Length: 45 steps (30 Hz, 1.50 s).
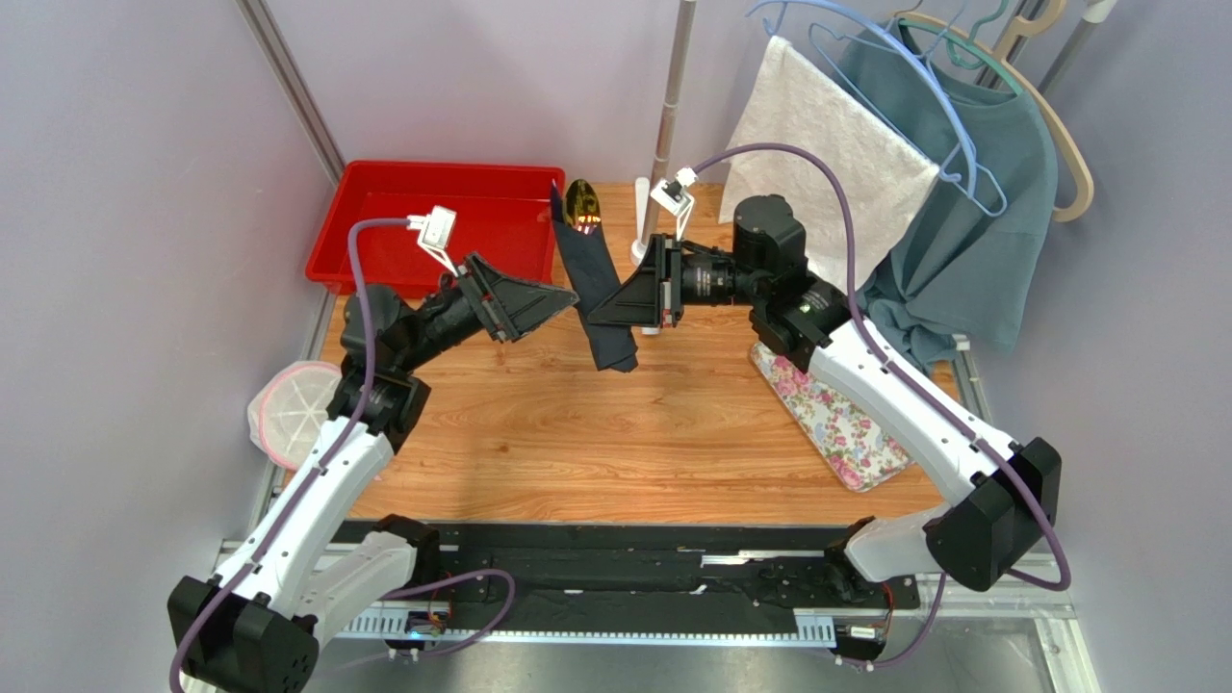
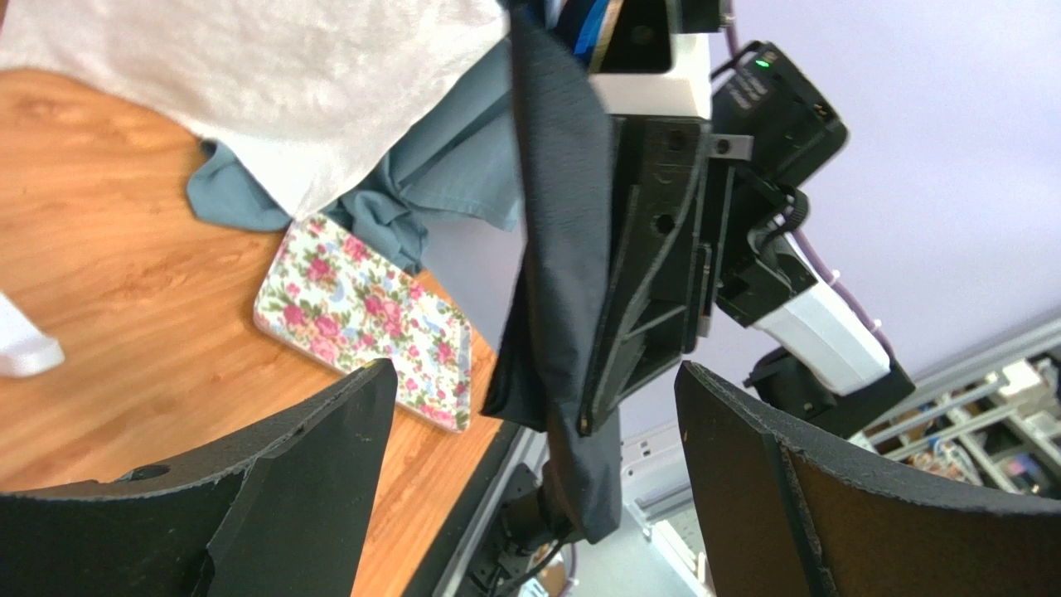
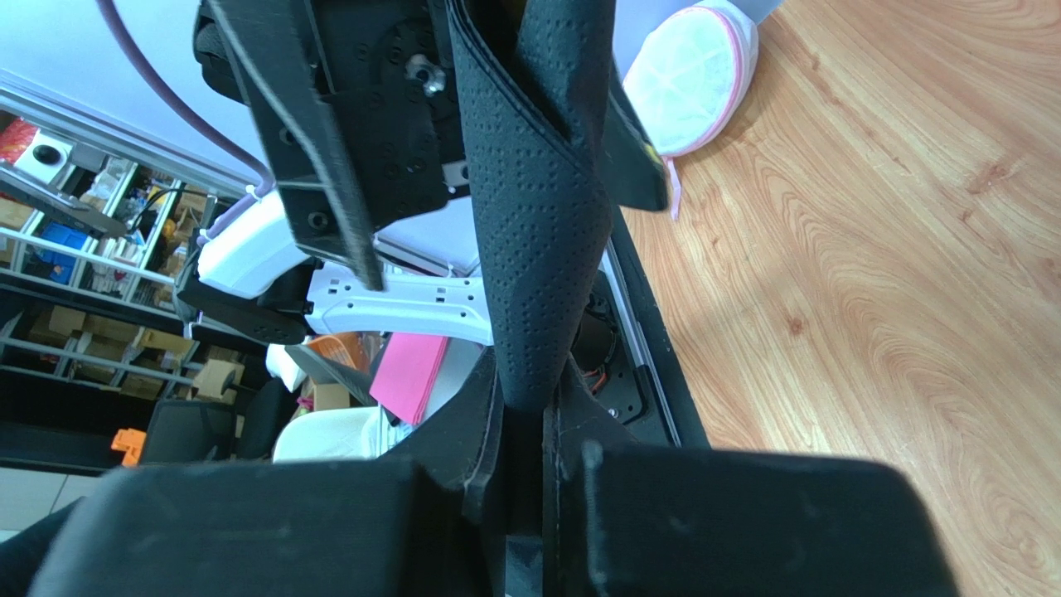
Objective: Place the utensils on the paper napkin and roll it up
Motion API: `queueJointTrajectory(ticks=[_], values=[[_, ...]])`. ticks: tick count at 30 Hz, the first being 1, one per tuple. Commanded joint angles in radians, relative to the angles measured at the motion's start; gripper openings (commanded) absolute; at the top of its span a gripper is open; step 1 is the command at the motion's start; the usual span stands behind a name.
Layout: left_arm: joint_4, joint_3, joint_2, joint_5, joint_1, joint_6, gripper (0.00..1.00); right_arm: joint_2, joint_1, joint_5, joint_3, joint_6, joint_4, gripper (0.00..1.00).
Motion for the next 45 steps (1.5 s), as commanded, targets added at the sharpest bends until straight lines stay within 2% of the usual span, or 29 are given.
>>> queueJointTrajectory(ticks=[1,6,11,14,15,17,20,23,29,33,39,40,43,45], values=[[-0.032,-0.010,0.003,-0.075,-0.007,-0.056,0.88,0.006,0.023,0.013,0.007,0.051,0.148,0.00],[0.026,-0.002,0.020,-0.083,-0.013,-0.096,0.84,0.032,0.041,0.045,0.012,0.058,0.145,0.00],[0.016,0.012,0.035,-0.092,-0.023,-0.124,0.76,0.046,0.053,0.100,0.003,0.076,0.157,0.00],[0.004,0.015,0.043,-0.110,-0.024,-0.145,0.66,0.055,0.056,0.127,-0.007,0.101,0.173,0.00],[0.001,0.019,0.046,-0.113,-0.024,-0.151,0.58,0.058,0.058,0.134,-0.008,0.105,0.176,0.00],[-0.019,0.023,0.047,-0.127,-0.027,-0.159,0.50,0.064,0.060,0.143,-0.011,0.124,0.187,0.00],[-0.026,0.023,0.052,-0.140,-0.027,-0.170,0.50,0.070,0.064,0.141,-0.020,0.148,0.222,0.00],[-0.047,0.015,0.056,-0.159,-0.029,-0.181,0.56,0.072,0.069,0.134,-0.023,0.165,0.254,0.00],[-0.047,0.000,0.061,-0.163,-0.039,-0.194,0.61,0.076,0.069,0.134,-0.023,0.173,0.262,0.00],[-0.029,0.006,0.069,-0.164,-0.046,-0.204,0.58,0.081,0.072,0.132,-0.028,0.179,0.274,0.00],[-0.012,0.019,0.072,-0.156,-0.058,-0.207,0.41,0.089,0.073,0.137,-0.027,0.188,0.286,0.00],[-0.010,0.018,0.073,-0.158,-0.058,-0.205,0.31,0.092,0.072,0.135,-0.025,0.190,0.288,0.00],[-0.010,0.016,0.073,-0.158,-0.058,-0.202,0.19,0.092,0.073,0.131,-0.022,0.188,0.288,0.00],[-0.010,0.018,0.075,-0.155,-0.058,-0.191,0.06,0.093,0.072,0.128,-0.023,0.185,0.282,0.00]])
